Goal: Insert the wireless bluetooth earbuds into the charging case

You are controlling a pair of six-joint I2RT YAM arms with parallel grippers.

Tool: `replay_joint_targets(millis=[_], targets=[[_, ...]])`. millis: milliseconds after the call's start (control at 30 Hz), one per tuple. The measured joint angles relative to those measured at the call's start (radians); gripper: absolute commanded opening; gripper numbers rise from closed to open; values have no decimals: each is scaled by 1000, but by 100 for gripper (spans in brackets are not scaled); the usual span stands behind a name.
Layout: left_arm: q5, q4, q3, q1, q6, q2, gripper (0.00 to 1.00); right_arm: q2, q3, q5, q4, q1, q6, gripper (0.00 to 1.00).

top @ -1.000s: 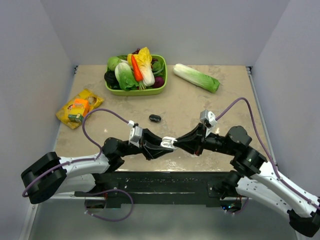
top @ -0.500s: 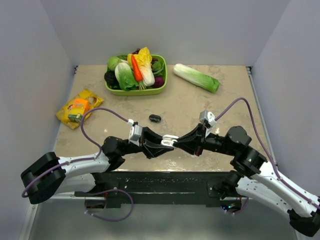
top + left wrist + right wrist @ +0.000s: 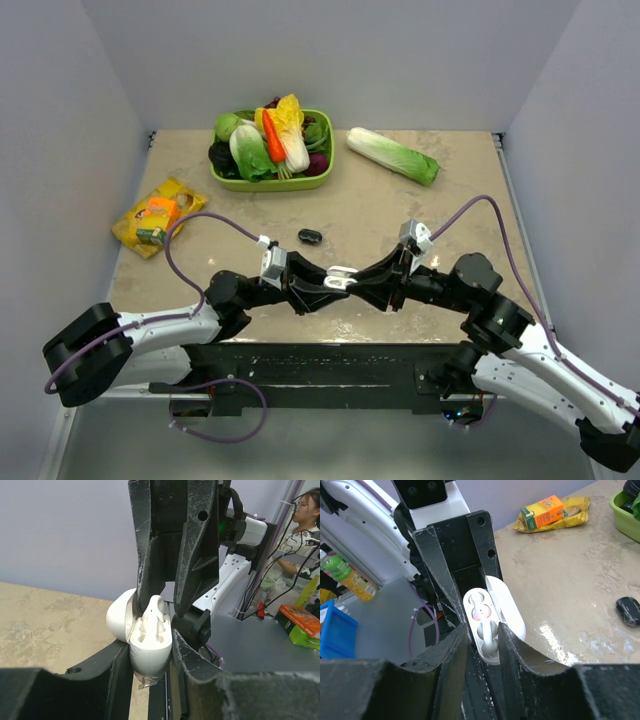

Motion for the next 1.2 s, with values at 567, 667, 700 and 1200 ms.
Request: replay_joint_targets(millis=[567,667,700,1200], targets=[[-43,0,0,2,1,1,0,-33,15,69,-65,6,24,53],[-47,0,0,3,1,1,0,-42,15,81,-73,6,30,54],[-50,0,0,5,1,1,0,-51,15,92,-81,7,32,54],[10,35,-77,-2,-2,-44,0,-21,73,392,-124,-1,76,38]])
